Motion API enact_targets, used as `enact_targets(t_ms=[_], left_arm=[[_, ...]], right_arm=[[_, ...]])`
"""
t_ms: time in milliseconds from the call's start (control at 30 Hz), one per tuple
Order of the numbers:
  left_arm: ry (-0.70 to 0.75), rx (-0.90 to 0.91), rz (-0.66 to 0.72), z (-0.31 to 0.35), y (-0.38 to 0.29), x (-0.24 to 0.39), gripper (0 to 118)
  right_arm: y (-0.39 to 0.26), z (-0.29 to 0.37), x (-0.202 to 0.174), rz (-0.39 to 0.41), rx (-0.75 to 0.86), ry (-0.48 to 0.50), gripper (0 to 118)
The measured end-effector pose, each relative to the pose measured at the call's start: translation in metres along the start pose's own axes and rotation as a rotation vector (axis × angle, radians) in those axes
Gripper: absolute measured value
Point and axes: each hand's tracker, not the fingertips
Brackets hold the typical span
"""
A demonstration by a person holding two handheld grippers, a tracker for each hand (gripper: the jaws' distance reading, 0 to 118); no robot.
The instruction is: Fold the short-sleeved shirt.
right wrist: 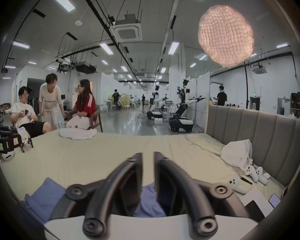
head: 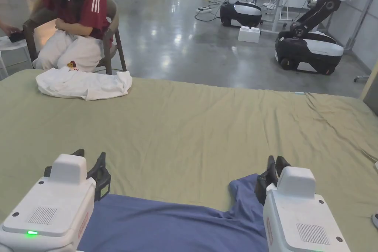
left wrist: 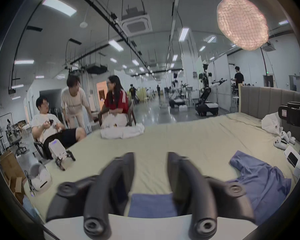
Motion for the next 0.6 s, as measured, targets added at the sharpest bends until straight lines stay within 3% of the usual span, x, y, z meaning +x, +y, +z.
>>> enact_targets(t_ms=[33,300,600], left_arm=[[0.004,0.010,-0.002,0.001,0.001,0.000,0],[0.028,-0.004,0.036,-0.009,-0.001,-0.012,0],[-0.073,-0.548,0.168,-0.127,-0.067,-0.076,0]], right_arm=[[0.002,0.000,-0.001,-0.005,0.010,0.005,4],[0.011,-0.002,-0.004,-0.018,0.044,-0.001,0],[-0.009,-0.013,0.008,0.023,-0.055,0.005,0]])
